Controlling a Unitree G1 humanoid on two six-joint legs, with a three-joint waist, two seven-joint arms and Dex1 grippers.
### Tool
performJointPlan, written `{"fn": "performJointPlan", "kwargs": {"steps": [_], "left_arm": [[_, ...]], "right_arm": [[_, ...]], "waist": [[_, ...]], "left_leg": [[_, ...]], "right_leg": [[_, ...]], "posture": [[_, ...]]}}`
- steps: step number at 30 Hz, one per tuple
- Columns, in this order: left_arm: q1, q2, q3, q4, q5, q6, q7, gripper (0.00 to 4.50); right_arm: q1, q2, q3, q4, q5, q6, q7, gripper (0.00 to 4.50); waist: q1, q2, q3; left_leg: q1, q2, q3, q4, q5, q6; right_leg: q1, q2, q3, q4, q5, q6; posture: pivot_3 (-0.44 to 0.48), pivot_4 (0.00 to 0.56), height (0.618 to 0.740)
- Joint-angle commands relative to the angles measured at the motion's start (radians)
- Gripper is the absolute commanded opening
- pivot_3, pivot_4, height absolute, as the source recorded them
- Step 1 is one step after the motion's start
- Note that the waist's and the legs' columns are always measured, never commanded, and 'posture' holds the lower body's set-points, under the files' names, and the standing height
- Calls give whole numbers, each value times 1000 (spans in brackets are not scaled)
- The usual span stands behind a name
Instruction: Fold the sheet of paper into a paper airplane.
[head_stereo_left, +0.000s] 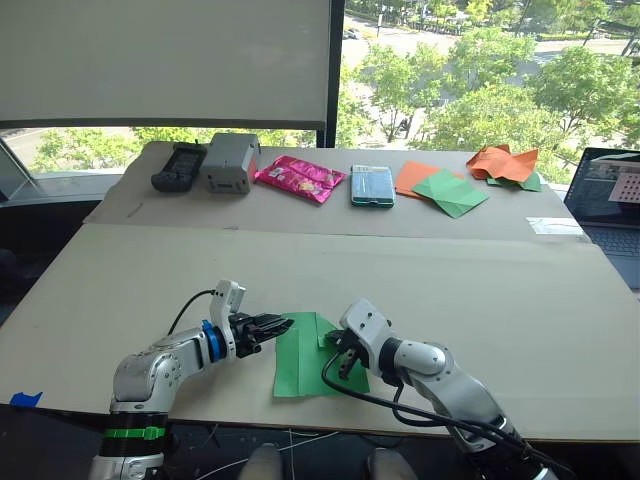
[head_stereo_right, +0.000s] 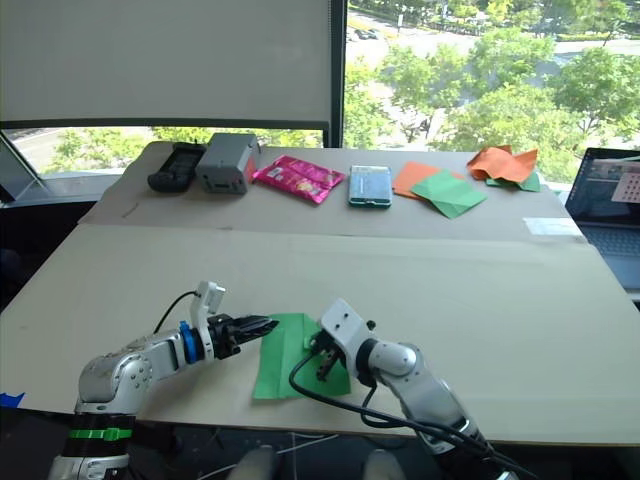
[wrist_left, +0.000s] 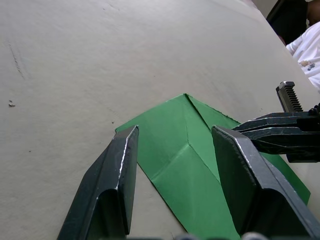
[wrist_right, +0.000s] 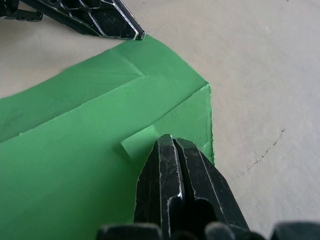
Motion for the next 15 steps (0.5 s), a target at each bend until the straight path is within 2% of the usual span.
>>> {"fn": "performJointPlan", "kwargs": {"steps": [1,8,15], "left_arm": [[3,6,-6,1,7,-10,28,2458],[-9,22,67,16,-22,-17,61,2458],[25,12,10,-25,-42,5,41,2458]], "right_arm": [[1,-2,6,-6,-2,18,3,0],[9,-4,7,-16,-4,26,-2,0],[10,-1,6,-20,-4,35,-7,0]], "waist": [[0,0,0],[-2,0,0],[0,0,0]], "left_leg": [[0,0,0,0,0,0],[0,0,0,0,0,0],[-1,0,0,-1,0,0]], "right_leg": [[0,0,0,0,0,0],[-1,-1,0,-2,0,0],[-1,-1,0,-2,0,0]], "posture": [[0,150,720],[0,150,720],[0,150,720]]}}
